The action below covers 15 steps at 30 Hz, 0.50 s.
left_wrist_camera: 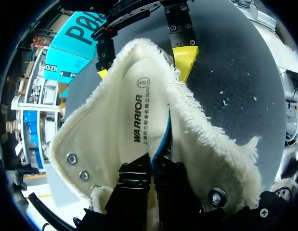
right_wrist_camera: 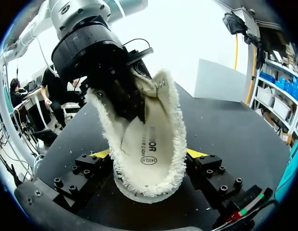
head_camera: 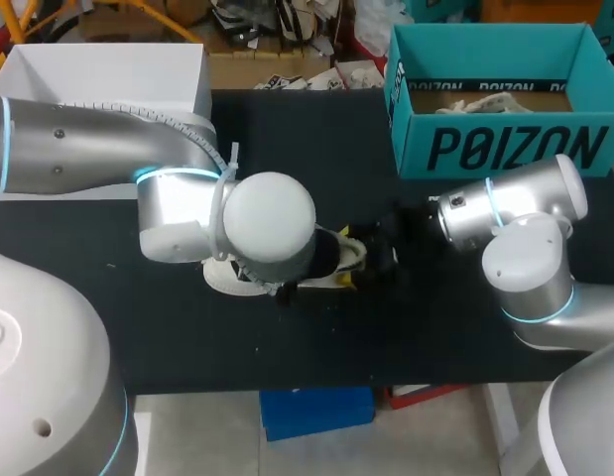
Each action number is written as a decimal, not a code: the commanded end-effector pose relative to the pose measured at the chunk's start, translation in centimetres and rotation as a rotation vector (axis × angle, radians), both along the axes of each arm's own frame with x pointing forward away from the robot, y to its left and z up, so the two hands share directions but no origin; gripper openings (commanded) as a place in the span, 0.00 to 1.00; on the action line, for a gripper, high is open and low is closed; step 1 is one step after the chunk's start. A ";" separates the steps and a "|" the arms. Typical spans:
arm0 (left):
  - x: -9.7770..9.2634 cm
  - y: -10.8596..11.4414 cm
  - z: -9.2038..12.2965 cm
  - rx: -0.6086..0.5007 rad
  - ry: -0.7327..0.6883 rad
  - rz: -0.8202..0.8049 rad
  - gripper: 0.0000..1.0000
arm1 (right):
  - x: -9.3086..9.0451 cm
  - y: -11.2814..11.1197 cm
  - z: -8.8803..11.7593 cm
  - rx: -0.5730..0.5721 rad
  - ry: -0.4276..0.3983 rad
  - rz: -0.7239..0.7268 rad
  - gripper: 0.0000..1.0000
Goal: Take the shoe out of the shoebox, open the shoe tongue, remove and reinsert the insole, then place the shoe into the shoebox
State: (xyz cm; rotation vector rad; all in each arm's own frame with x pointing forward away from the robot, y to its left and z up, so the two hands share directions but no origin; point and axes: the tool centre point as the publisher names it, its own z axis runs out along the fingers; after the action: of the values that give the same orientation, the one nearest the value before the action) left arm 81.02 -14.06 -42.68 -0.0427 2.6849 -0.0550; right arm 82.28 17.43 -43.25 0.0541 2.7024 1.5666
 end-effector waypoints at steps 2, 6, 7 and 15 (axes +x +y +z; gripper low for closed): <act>1.7 0.5 -2.5 -0.032 0.081 -0.019 0.00 | 0.0 -0.1 -0.3 -0.001 0.000 0.000 0.00; 1.3 0.4 -2.1 -0.058 0.113 -0.020 0.00 | 0.0 -0.1 -0.3 -0.001 0.000 0.000 0.00; 1.2 0.4 -2.0 -0.060 0.115 -0.019 0.00 | 0.0 -0.1 -0.3 -0.001 0.000 0.000 0.00; 0.7 0.3 -1.0 -0.129 0.164 -0.031 0.00 | 0.0 -0.1 -0.3 -0.001 0.000 0.000 0.00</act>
State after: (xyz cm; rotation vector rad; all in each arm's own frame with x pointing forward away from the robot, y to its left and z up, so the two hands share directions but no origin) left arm 81.18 -14.21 -42.68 -0.0584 2.8302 -0.1990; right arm 82.28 17.42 -43.24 0.0544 2.7023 1.5671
